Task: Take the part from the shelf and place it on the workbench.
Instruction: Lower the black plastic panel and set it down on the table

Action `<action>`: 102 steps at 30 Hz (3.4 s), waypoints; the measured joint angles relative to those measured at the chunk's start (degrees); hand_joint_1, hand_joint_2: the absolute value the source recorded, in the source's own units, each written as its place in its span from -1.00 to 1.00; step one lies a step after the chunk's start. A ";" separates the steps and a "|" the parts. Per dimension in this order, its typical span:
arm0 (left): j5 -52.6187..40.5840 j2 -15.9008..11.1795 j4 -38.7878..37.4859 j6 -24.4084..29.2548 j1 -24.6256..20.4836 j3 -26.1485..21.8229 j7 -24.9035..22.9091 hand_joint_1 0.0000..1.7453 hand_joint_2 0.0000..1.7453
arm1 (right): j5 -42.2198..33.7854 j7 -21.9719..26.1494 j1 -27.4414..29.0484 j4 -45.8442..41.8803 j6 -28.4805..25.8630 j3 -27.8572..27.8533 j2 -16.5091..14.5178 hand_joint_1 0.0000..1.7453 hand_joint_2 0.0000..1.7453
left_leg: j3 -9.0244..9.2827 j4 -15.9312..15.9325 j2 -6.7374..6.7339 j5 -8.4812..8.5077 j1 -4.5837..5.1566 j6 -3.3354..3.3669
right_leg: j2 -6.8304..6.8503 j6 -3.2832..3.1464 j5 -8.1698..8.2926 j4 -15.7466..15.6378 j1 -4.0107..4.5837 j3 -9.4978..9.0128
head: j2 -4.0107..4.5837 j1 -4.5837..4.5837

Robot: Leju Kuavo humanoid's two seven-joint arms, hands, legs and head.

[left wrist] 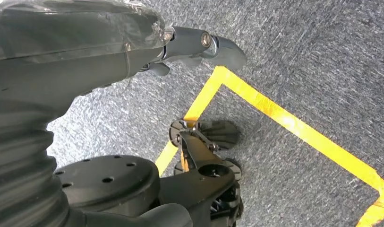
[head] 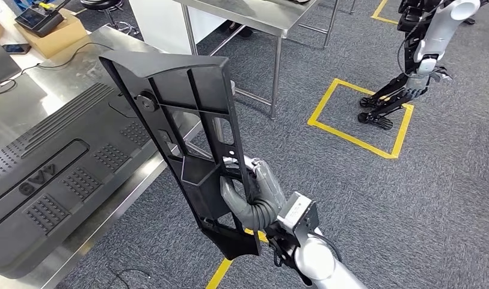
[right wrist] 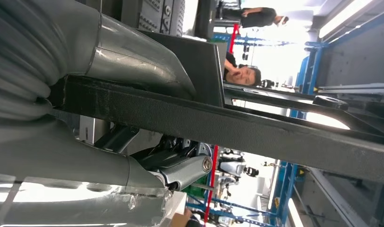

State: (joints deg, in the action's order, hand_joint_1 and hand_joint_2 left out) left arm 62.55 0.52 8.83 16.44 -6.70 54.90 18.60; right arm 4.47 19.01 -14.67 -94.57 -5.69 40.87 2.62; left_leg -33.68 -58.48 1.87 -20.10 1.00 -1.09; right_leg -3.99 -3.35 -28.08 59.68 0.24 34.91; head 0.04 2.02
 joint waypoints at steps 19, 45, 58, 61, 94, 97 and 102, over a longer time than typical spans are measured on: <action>-0.11 0.07 0.03 -0.01 0.13 0.00 -0.02 -1.00 1.00 | 0.56 -0.19 -0.26 0.01 -0.15 0.04 0.09 1.00 1.00 | 1.33 0.29 1.28 -0.85 -2.35 -0.84 | 1.63 4.37 0.37 0.36 -2.06 0.25 | 0.00 -2.57; -0.43 0.04 0.02 -0.04 -0.04 0.04 -0.07 -1.00 1.00 | 1.08 -0.97 -0.22 0.00 -0.39 0.07 0.01 1.00 1.00 | -0.09 0.84 0.60 1.23 -0.78 1.61 | 4.29 3.06 -6.96 14.25 -0.87 5.12 | 0.00 -1.21; -0.34 0.04 0.00 0.07 -0.09 0.04 -0.07 -1.00 1.00 | 1.08 -1.01 -0.29 -0.01 -0.16 0.07 -0.25 1.00 1.00 | -7.75 -15.28 -1.22 -6.32 -1.67 -1.92 | 5.07 0.88 -1.76 0.87 -1.12 -1.05 | 0.00 0.09; -0.32 0.04 0.00 0.07 0.04 0.04 -0.07 -1.00 1.00 | 1.08 -1.02 -0.28 0.00 -0.16 0.07 -0.26 1.00 1.00 | -8.30 -15.75 -1.58 -4.60 -1.65 -1.56 | 7.16 0.73 -2.17 0.87 -0.84 -1.46 | 0.00 0.72; -0.42 -0.09 0.00 0.07 -0.01 0.07 -0.09 -1.00 1.00 | 0.86 -0.96 -0.84 0.04 -0.26 0.07 -0.14 1.00 1.00 | -3.61 -4.85 -4.08 0.73 -1.82 -2.01 | 8.60 0.64 -1.99 -0.51 -0.57 -2.71 | -0.01 0.71; -0.52 -0.12 0.00 0.04 -0.10 0.07 -0.09 -1.00 1.00 | 0.83 -0.97 -1.23 0.04 -0.26 0.07 -0.15 1.00 1.00 | -2.15 -0.78 -5.12 1.64 -0.98 -1.02 | 10.16 1.51 -2.48 -0.59 -0.33 -3.13 | -0.01 0.58; -0.58 -0.18 0.00 0.04 -0.03 0.06 -0.21 -1.00 1.00 | 0.73 -0.96 -1.51 0.02 -0.27 0.10 -0.10 1.00 1.00 | -1.49 0.49 -1.90 2.18 -1.37 0.71 | 5.69 2.52 -6.47 5.77 -0.90 -0.69 | 0.00 -0.51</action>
State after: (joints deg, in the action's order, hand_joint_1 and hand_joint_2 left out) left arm 61.97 0.34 8.83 16.48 -6.73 54.96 18.39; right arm 5.20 18.05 -16.18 -94.56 -5.96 40.97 2.52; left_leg -35.17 -57.99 -0.03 -17.92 -0.37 -0.38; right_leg 1.71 -0.83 -34.55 65.45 -0.66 34.22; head 0.04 1.51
